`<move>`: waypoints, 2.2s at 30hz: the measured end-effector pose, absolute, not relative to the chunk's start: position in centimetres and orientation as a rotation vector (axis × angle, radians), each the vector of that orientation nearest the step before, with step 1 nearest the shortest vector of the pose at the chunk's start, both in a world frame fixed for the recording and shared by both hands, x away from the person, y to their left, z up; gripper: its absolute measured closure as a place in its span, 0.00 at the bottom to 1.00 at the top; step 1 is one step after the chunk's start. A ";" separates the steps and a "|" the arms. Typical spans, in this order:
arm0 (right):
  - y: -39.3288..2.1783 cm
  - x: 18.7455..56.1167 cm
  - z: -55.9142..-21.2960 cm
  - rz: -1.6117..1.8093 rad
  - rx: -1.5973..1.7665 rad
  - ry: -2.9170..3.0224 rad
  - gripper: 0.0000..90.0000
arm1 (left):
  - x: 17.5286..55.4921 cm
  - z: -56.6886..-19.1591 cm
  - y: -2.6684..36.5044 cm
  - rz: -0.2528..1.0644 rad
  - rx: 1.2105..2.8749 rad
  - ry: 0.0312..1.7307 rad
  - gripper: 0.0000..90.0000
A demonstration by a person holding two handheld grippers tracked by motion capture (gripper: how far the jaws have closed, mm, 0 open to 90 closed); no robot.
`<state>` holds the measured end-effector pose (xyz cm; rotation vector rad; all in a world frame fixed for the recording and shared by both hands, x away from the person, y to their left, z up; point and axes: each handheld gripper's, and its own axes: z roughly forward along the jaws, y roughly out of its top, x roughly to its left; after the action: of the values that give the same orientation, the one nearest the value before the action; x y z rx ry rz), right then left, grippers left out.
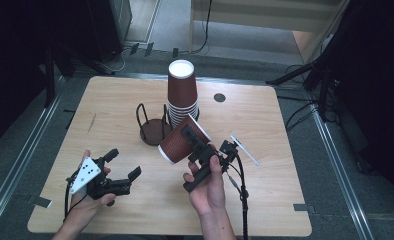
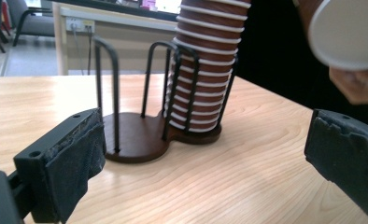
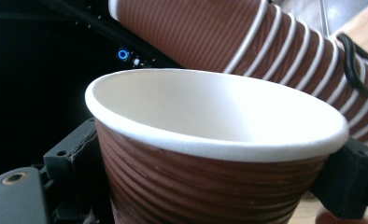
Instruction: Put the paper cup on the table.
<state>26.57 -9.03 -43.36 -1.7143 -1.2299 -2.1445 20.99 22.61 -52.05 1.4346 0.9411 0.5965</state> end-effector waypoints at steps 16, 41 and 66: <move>-10.5 27.0 -43.6 -2.231 -1.760 -1.527 0.12 | 20.4 -54.1 27.1 0.642 1.389 1.065 0.00; -13.0 26.9 -45.5 -2.422 -1.871 -1.955 0.12 | 21.1 -55.0 30.9 0.778 1.348 1.333 0.00; -15.1 28.9 -46.9 -2.502 -2.027 -2.248 0.11 | 21.1 -55.2 30.7 0.746 1.384 1.411 0.00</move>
<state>28.86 -15.09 -46.88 -2.0274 -2.2480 -2.5024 21.12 30.71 -55.19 1.3838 1.4110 0.7463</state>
